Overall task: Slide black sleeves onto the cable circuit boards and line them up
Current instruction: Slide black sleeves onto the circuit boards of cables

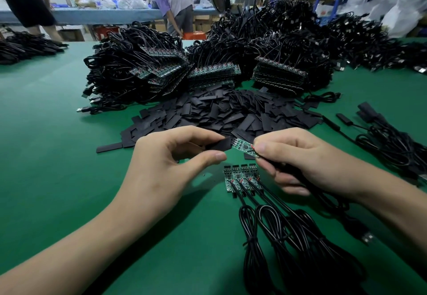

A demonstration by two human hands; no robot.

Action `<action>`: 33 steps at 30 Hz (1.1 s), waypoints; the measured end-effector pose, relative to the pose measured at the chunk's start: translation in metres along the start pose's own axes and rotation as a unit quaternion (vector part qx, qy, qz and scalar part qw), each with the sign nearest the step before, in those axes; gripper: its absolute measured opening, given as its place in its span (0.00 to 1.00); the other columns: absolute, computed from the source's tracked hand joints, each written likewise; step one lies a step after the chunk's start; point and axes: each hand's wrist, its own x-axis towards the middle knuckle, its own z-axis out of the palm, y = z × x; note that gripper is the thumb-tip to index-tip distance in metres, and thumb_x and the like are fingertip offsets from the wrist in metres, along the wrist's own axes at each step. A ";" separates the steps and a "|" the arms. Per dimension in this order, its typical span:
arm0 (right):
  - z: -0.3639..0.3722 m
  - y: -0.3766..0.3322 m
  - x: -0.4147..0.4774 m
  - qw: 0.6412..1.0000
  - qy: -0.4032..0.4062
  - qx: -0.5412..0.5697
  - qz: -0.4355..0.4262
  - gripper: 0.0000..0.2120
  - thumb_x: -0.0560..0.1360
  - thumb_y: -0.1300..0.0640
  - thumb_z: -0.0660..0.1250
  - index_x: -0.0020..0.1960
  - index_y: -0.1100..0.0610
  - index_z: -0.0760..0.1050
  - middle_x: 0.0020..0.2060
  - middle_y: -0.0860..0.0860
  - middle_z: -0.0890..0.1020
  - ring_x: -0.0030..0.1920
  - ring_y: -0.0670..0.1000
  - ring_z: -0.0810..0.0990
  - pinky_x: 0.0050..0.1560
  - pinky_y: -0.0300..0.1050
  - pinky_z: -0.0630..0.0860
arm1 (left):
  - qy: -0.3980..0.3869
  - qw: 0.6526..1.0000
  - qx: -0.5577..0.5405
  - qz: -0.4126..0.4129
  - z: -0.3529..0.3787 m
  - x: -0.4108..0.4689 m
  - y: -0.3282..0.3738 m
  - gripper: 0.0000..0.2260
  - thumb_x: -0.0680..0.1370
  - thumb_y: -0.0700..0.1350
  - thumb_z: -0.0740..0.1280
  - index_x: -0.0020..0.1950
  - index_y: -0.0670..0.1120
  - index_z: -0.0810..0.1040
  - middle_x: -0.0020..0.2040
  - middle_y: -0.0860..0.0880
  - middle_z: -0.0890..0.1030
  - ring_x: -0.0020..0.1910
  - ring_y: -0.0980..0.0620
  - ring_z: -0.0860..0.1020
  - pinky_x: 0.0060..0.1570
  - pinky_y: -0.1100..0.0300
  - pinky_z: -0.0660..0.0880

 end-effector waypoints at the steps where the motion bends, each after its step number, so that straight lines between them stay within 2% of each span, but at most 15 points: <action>1: 0.000 0.000 0.000 1.000 -0.001 -0.015 0.001 0.18 0.81 0.49 0.60 0.34 0.52 0.71 0.24 0.50 0.62 0.23 0.49 0.59 0.22 0.37 0.63 | 0.005 1.000 0.014 0.006 0.000 0.000 0.000 0.11 0.68 0.53 0.77 0.50 0.56 0.86 0.42 0.56 0.87 0.42 0.55 0.86 0.50 0.56 0.82; 9: 0.002 -0.004 -0.003 0.976 0.021 -0.215 -0.009 0.19 0.81 0.48 0.60 0.34 0.53 0.69 0.25 0.47 0.68 0.25 0.48 0.65 0.25 0.40 0.63 | -0.008 0.971 0.187 0.150 -0.005 0.002 0.004 0.10 0.72 0.49 0.76 0.53 0.51 0.87 0.47 0.57 0.84 0.45 0.59 0.81 0.48 0.62 0.77; 13: 0.000 -0.002 -0.004 0.995 -0.020 -0.098 0.023 0.18 0.81 0.49 0.60 0.33 0.51 0.70 0.24 0.48 0.66 0.23 0.48 0.62 0.23 0.39 0.61 | -0.053 0.960 0.197 0.192 -0.009 0.005 0.003 0.10 0.73 0.48 0.76 0.54 0.50 0.87 0.48 0.55 0.83 0.47 0.58 0.82 0.49 0.60 0.78; 16: -0.002 -0.001 -0.004 0.998 -0.040 -0.036 0.023 0.17 0.81 0.50 0.60 0.34 0.53 0.72 0.23 0.51 0.63 0.22 0.49 0.58 0.22 0.38 0.60 | -0.086 0.959 0.185 0.197 -0.012 0.005 0.003 0.11 0.73 0.48 0.76 0.54 0.49 0.87 0.48 0.55 0.84 0.47 0.58 0.82 0.51 0.61 0.78; 23: 0.000 0.002 -0.003 0.998 -0.046 -0.036 0.026 0.17 0.81 0.49 0.60 0.35 0.52 0.73 0.24 0.52 0.64 0.23 0.50 0.59 0.23 0.38 0.60 | -0.089 0.961 0.167 0.202 -0.011 0.004 0.001 0.10 0.74 0.47 0.76 0.54 0.47 0.87 0.48 0.55 0.84 0.47 0.57 0.82 0.51 0.64 0.77; 33: -0.001 -0.001 -0.005 0.996 -0.071 -0.035 0.035 0.17 0.82 0.50 0.59 0.34 0.50 0.71 0.25 0.51 0.63 0.24 0.48 0.58 0.24 0.36 0.60 | -0.083 0.969 0.141 0.186 -0.007 0.002 0.001 0.10 0.75 0.49 0.73 0.54 0.48 0.87 0.48 0.55 0.84 0.49 0.55 0.83 0.51 0.59 0.78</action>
